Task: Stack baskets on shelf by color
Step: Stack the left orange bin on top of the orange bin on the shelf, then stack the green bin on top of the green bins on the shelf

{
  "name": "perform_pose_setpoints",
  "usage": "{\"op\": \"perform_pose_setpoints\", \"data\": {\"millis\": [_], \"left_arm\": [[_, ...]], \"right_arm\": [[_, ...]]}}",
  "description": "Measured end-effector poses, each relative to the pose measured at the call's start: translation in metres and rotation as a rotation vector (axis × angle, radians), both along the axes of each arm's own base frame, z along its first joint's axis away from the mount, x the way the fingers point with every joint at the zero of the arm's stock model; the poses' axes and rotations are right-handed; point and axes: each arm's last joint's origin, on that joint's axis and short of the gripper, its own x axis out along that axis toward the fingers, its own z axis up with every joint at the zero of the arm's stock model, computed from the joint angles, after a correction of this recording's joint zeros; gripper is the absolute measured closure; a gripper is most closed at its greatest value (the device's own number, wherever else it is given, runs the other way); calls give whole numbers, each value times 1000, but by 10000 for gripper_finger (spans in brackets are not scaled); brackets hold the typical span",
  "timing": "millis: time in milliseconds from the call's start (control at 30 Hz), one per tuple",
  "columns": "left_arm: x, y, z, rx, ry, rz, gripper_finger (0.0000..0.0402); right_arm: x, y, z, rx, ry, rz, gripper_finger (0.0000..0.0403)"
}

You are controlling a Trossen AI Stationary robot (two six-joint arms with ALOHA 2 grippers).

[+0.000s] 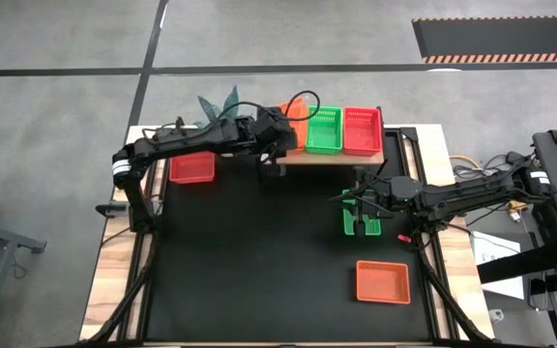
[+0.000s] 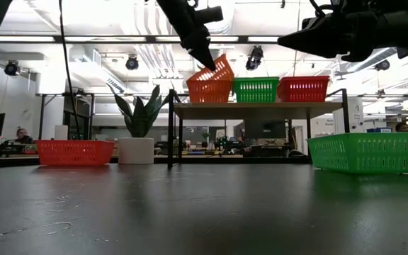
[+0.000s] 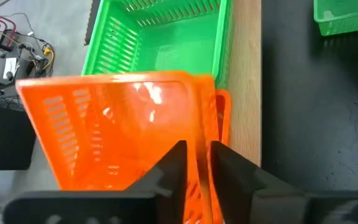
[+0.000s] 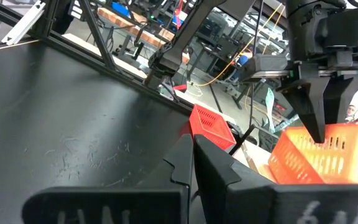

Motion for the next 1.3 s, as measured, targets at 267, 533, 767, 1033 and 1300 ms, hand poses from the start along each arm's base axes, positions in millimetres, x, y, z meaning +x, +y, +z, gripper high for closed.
{"op": "perform_pose_setpoints", "data": {"millis": [267, 533, 767, 1033, 1300], "left_arm": [[-1, 0, 3, 0, -10, -1, 282], [-12, -12, 36, 71, -90, -67, 272], [-6, -3, 42, 139, -256, -55, 321], [4, 14, 8, 153, -282, -20, 393], [8, 16, -6, 139, -241, -21, 400]], "right_arm": [[0, 0, -2, -2, 17, -7, 394], [0, -1, -2, -5, 18, -26, 394], [0, -1, -1, -20, 16, -25, 394], [0, -1, -2, -23, 17, -25, 394], [0, -1, -1, -32, 16, -45, 394]]}}
